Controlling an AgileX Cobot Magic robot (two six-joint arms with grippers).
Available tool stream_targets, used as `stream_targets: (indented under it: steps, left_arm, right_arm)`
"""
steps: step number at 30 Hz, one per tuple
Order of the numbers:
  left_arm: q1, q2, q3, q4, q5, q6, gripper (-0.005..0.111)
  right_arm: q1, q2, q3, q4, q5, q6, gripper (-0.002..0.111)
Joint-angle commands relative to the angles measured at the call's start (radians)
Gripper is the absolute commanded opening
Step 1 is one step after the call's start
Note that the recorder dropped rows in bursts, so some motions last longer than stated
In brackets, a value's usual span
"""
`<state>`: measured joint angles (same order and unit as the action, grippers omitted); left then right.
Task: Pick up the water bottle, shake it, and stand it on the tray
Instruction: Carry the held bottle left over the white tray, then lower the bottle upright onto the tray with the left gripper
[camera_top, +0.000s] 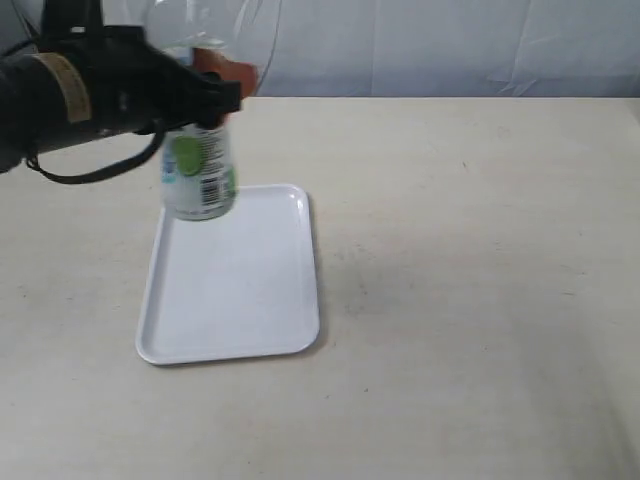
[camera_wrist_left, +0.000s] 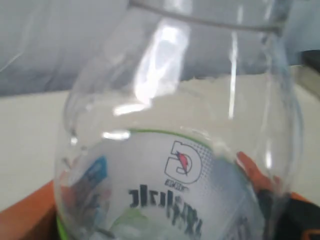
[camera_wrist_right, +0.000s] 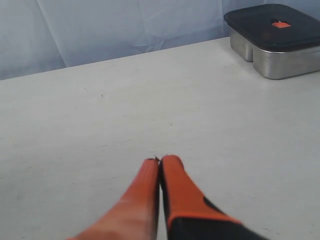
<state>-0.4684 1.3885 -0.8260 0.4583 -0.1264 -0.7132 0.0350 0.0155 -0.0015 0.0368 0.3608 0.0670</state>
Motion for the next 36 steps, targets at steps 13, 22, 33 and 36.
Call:
stream_targets:
  steps: [13, 22, 33, 36]
  left_arm:
    - [-0.034, -0.041, -0.005, 0.181, 0.126, -0.145, 0.000]
    - [-0.108, -0.076, 0.014, 0.390, -0.200, -0.166, 0.000]
    - [-0.030, -0.045, 0.030, 0.093, -0.201, -0.009, 0.000]
    - [-0.036, -0.018, 0.044, 0.152, -0.225, -0.008, 0.000]
  right_arm:
    - [-0.005, 0.001, 0.001, -0.001, -0.007, -0.004, 0.004]
    - [-0.005, 0.001, 0.001, -0.001, -0.007, -0.004, 0.004]
    - [-0.005, 0.001, 0.001, -0.001, -0.007, -0.004, 0.004]
    - [-0.005, 0.001, 0.001, -0.001, -0.007, -0.004, 0.004]
